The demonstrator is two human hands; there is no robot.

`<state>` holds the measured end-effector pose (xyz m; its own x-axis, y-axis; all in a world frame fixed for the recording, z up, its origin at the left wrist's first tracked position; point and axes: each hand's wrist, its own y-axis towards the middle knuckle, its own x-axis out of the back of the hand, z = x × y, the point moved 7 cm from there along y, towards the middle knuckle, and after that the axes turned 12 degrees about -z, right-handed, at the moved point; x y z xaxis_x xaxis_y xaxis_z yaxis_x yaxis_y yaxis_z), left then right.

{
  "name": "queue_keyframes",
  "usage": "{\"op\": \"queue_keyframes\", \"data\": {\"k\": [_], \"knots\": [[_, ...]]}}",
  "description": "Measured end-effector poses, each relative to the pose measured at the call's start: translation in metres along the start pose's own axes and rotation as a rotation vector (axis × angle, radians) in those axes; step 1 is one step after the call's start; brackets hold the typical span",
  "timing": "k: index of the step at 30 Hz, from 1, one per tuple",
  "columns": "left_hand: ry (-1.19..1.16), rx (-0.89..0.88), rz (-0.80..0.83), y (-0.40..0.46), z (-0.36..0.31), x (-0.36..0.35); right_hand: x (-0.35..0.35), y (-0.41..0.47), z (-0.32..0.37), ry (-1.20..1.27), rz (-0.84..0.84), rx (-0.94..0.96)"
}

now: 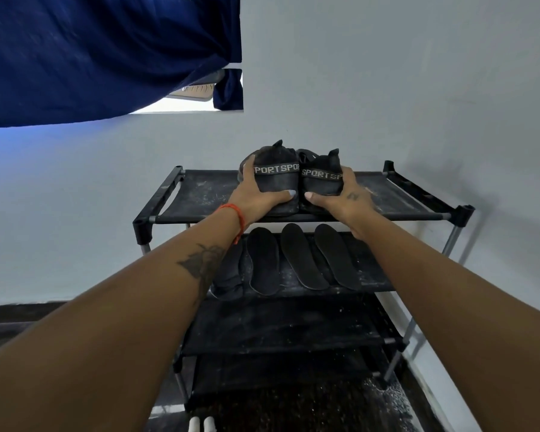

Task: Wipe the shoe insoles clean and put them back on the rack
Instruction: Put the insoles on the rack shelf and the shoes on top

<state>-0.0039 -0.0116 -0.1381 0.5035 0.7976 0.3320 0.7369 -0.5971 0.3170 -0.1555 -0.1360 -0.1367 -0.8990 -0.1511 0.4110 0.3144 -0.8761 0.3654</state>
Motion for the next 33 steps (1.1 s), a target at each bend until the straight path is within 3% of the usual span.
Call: {"op": "queue_keyframes", "data": {"k": [4, 7, 10, 24, 33], "knots": [[0.141, -0.134, -0.129, -0.028, -0.015, 0.011, 0.006, -0.021, 0.006, 0.089, -0.027, -0.007], [0.168, -0.281, -0.280, -0.071, -0.025, 0.027, 0.014, -0.059, 0.013, 0.144, -0.167, 0.082], [0.235, -0.297, -0.294, -0.114, -0.002, 0.035, 0.007, -0.108, 0.000, 0.207, -0.223, 0.082], [0.510, 0.354, -0.120, -0.271, 0.314, 0.052, -0.173, -0.312, -0.196, -0.017, 0.188, -0.264], [0.469, 0.563, -0.107, -0.278, 0.446, 0.033, -0.295, -0.353, -0.285, -0.146, 0.418, -0.306]]}}
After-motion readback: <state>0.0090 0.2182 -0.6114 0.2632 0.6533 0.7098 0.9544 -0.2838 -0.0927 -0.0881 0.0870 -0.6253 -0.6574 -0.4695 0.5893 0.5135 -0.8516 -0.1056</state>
